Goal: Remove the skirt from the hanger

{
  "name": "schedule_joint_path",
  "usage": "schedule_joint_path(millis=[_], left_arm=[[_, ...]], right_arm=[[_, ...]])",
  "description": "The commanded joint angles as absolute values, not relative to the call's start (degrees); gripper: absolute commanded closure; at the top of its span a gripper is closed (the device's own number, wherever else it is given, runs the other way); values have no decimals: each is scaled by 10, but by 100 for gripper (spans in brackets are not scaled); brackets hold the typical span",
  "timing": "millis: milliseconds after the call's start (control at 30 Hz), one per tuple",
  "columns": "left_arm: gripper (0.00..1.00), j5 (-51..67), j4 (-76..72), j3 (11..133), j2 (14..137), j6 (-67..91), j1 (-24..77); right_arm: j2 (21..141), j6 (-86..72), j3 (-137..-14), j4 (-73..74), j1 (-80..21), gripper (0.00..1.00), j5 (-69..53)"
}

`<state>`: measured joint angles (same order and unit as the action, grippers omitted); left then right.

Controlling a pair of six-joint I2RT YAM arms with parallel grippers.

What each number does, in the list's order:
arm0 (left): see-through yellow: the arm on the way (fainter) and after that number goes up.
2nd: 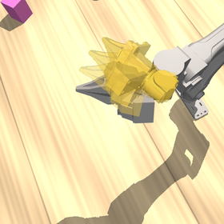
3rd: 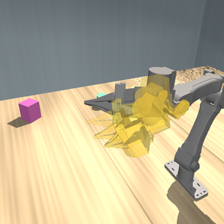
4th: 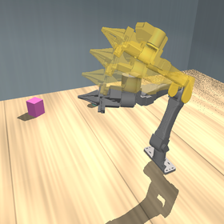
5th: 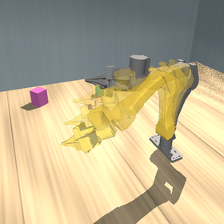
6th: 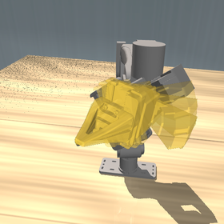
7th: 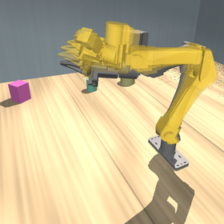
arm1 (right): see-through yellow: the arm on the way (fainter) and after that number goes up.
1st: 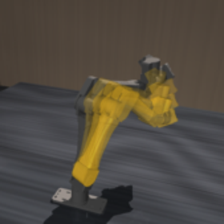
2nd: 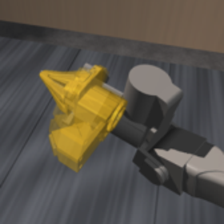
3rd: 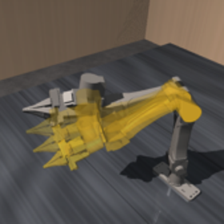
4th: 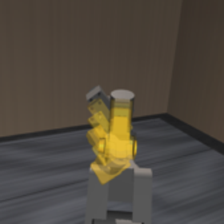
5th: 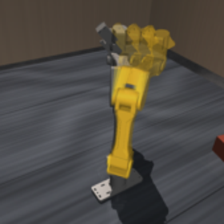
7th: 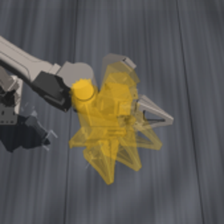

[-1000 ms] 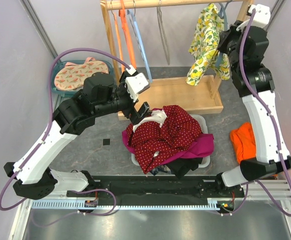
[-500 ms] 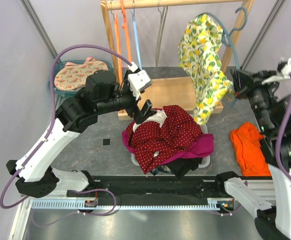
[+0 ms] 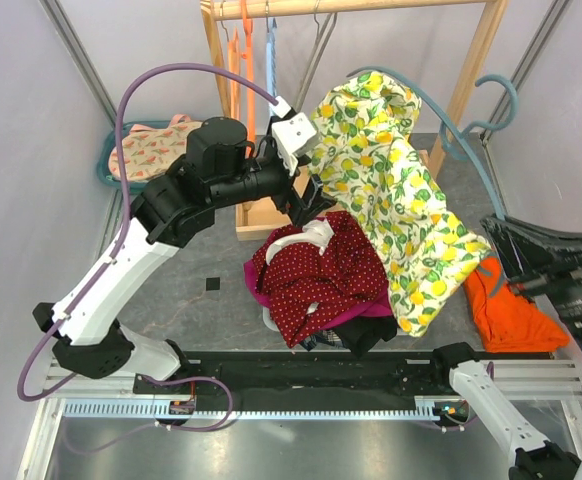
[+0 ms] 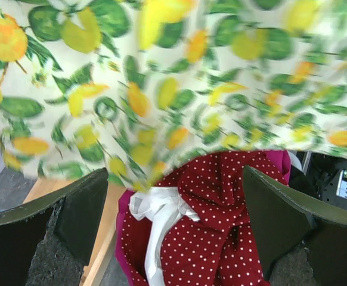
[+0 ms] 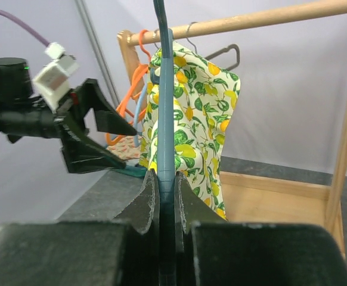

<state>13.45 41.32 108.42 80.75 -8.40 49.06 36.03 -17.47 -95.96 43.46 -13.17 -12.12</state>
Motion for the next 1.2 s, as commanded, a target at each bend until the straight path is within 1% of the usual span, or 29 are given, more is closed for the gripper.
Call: schedule_joint_path(millis=[0, 167, 267, 300, 333, 400, 433, 667, 767, 800, 833, 933, 1067, 1133, 1167], left_arm=[[0, 110, 366, 1100, 819, -59, 485], [0, 92, 359, 1119, 845, -48, 486], [0, 144, 367, 1134, 862, -51, 486], [3, 189, 371, 1140, 867, -53, 486], [35, 211, 377, 1143, 874, -57, 486], [84, 251, 380, 1146, 882, -55, 486], [98, 254, 381, 1148, 886, -54, 486], [98, 237, 395, 1165, 865, -55, 486], [98, 243, 414, 1209, 856, -59, 486], [98, 243, 429, 1242, 855, -61, 486], [98, 243, 434, 1261, 853, -62, 486], [98, 256, 460, 1333, 852, -69, 486], [98, 282, 477, 1410, 852, -69, 486], [98, 287, 483, 1426, 851, -67, 486], [98, 288, 486, 1440, 849, -68, 486]], right_arm=[[350, -199, -996, 432, -133, 100, -156], [352, -215, -998, 432, -133, 100, -192], [350, -228, -992, 426, -133, 100, -207], [349, -229, -991, 424, -132, 100, -208], [347, -231, -991, 423, -133, 100, -208], [347, -230, -992, 424, -133, 100, -204], [346, -230, -992, 425, -132, 100, -202], [345, -207, -969, 438, -133, 100, -160], [348, -195, -941, 451, -132, 100, -98], [348, -186, -930, 457, -132, 100, -75], [347, -181, -909, 461, -133, 100, -36], [346, -164, -853, 467, -133, 100, 25], [348, -159, -782, 467, -132, 100, 72], [353, -155, -752, 469, -133, 100, 99], [354, -153, -744, 470, -132, 100, 135]])
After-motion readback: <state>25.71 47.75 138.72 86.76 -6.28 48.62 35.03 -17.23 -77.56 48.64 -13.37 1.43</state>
